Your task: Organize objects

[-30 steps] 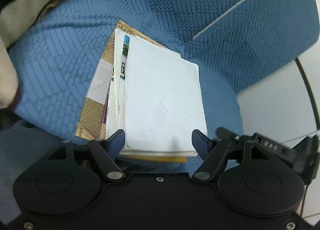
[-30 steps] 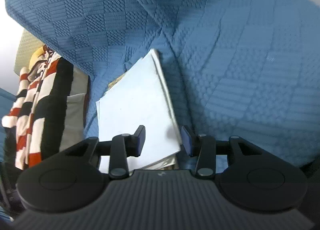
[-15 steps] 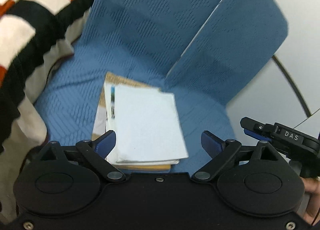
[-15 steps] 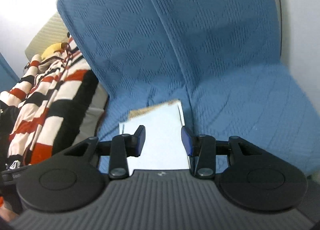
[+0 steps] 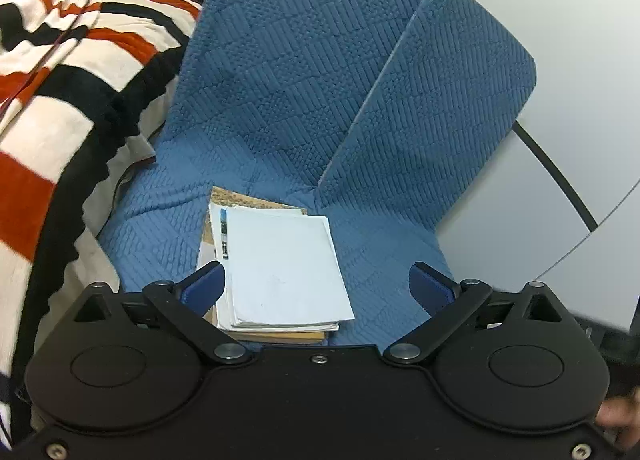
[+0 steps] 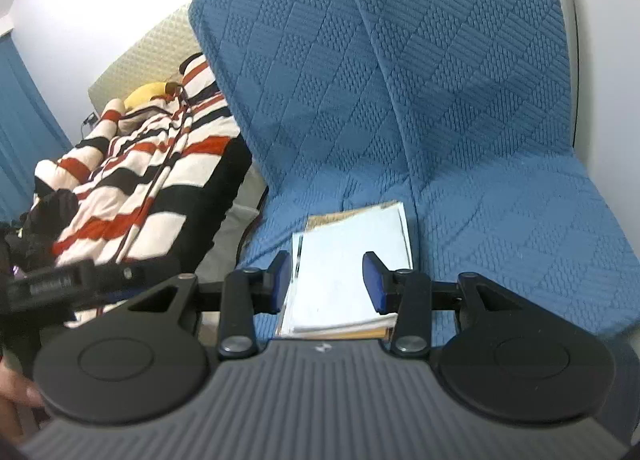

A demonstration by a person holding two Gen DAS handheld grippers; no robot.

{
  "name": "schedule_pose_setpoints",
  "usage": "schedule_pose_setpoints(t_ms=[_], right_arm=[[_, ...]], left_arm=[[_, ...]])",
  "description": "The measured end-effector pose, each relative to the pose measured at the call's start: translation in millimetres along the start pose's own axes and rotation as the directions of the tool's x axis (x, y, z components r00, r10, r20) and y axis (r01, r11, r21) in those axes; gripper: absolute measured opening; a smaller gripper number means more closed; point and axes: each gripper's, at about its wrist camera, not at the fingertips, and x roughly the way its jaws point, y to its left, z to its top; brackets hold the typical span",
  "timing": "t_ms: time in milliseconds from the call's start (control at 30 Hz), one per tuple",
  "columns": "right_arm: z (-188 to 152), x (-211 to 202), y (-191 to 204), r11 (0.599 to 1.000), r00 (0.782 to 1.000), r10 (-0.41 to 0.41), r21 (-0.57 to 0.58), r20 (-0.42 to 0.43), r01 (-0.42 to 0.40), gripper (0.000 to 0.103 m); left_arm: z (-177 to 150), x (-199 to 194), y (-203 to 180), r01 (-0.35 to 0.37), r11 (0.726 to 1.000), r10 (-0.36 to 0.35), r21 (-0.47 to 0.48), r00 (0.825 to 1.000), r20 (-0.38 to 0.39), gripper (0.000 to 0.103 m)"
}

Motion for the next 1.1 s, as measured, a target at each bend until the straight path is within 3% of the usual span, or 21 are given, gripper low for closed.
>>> schedule_pose_setpoints(t_ms=[300,533,833,1100], right_arm=[[-30,-10,13,0.999,0.999,-0.029,-0.037,-0.017,0.028,0.043],[-44,-2,11,0.999,0.998,-0.049,-0.003,-0.040,0.049,0.043],[-49,3,13,0.996,0.995,-0.082,-0.032,-0.049,0.080,0.042],[-50,3,9,0.996,0.994,-0.092,-0.022,-0.055,0.091,0.042]], left_arm=[[-23,-13,-9,-0.049,0.998,0.049,0.029,0.999,-0.010,0.102],[-32,-9,-6,-0.018,1.000,0.018,0.020,1.000,-0.024,0.102],[-33,-2,-9,-0.064,0.997,0.066,0.051,0.997,-0.036,0.102],[-33,3,-7,-0.056,0.998,0.057,0.025,0.997,-0.049,0.102]])
